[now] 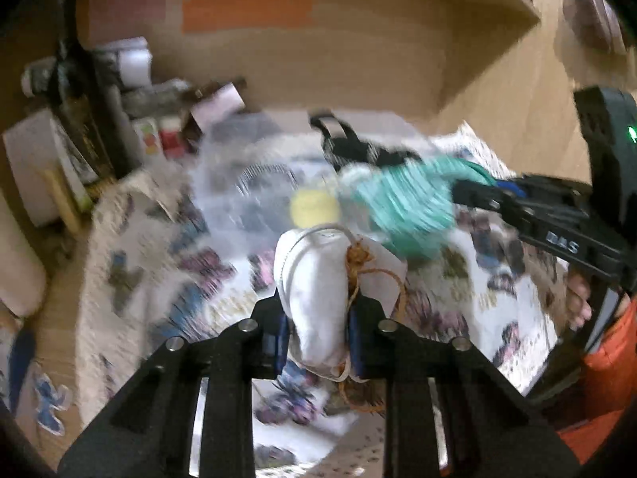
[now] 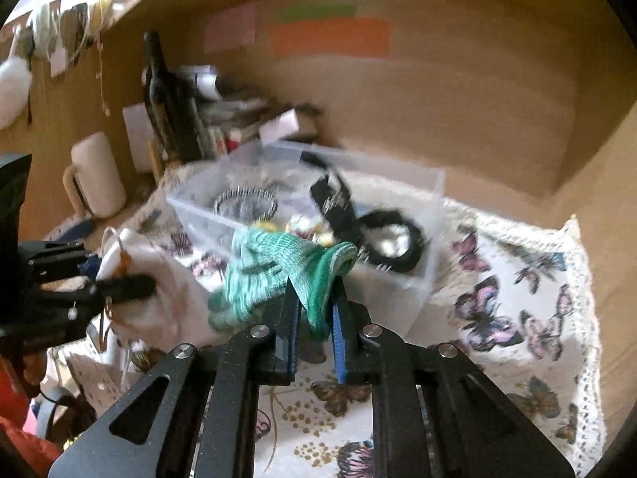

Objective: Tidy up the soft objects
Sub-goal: 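Grasp the green knit glove with the right tool while the left grasps the white pouch, then drop the white pouch into the box with the left tool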

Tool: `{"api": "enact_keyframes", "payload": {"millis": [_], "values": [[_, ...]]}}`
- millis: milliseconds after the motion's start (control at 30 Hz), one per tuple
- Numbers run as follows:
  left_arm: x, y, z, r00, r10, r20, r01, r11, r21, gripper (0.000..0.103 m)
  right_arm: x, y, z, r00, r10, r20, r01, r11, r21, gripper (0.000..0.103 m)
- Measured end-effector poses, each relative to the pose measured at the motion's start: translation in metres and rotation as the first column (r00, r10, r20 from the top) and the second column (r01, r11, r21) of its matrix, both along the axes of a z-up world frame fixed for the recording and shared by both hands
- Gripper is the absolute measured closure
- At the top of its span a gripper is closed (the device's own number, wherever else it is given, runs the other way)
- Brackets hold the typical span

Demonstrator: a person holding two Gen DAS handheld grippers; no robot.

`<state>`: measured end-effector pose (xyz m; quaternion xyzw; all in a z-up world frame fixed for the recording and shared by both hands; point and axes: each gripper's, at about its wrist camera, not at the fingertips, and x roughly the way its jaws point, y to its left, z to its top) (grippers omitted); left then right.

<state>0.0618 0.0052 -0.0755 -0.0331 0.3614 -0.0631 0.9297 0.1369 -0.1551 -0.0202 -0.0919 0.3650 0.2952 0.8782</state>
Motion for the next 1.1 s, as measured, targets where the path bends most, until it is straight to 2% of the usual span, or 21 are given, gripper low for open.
{"api": "enact_keyframes", "payload": {"millis": [267,433,600,767,800,900,1000,1100], "values": [[0.012,0.017,0.053,0.982,0.07,0.173,-0.074,0.997,0.017,0.08,0.002,-0.006,0.038,0.993,-0.042,0.112,0.034,0.996,0.078,0.093],[0.031,0.026,0.071,0.971,0.097,0.217,-0.102,0.995,0.014,0.08,0.014,0.002,0.041,0.989,-0.061,0.138,0.05,0.996,0.08,0.093],[0.065,0.03,0.064,0.976,0.116,0.185,-0.122,0.992,0.021,0.079,0.033,0.012,0.028,0.995,-0.044,0.087,0.038,0.997,0.071,0.093],[0.104,0.032,0.032,0.984,0.147,0.097,-0.153,0.986,0.059,0.079,0.024,0.016,0.021,0.998,-0.001,0.057,-0.003,0.998,0.065,0.091],[0.109,0.034,0.027,0.986,0.148,0.079,-0.153,0.986,0.061,0.079,0.022,0.016,0.019,0.999,0.009,0.045,-0.012,0.998,0.063,0.086],[0.123,0.038,0.009,0.988,0.152,0.021,-0.153,0.986,0.062,0.078,0.014,0.014,0.009,0.999,0.043,-0.004,-0.042,0.997,0.064,0.059],[0.126,0.037,0.0,0.99,0.142,-0.004,-0.141,0.988,0.066,0.071,0.005,0.02,-0.005,0.998,0.066,-0.025,-0.065,0.998,0.017,0.056],[0.124,0.033,-0.002,0.992,0.128,-0.014,-0.127,0.989,0.079,0.058,0.002,0.031,-0.026,0.991,0.102,-0.092,-0.104,0.994,-0.025,0.053]]}}
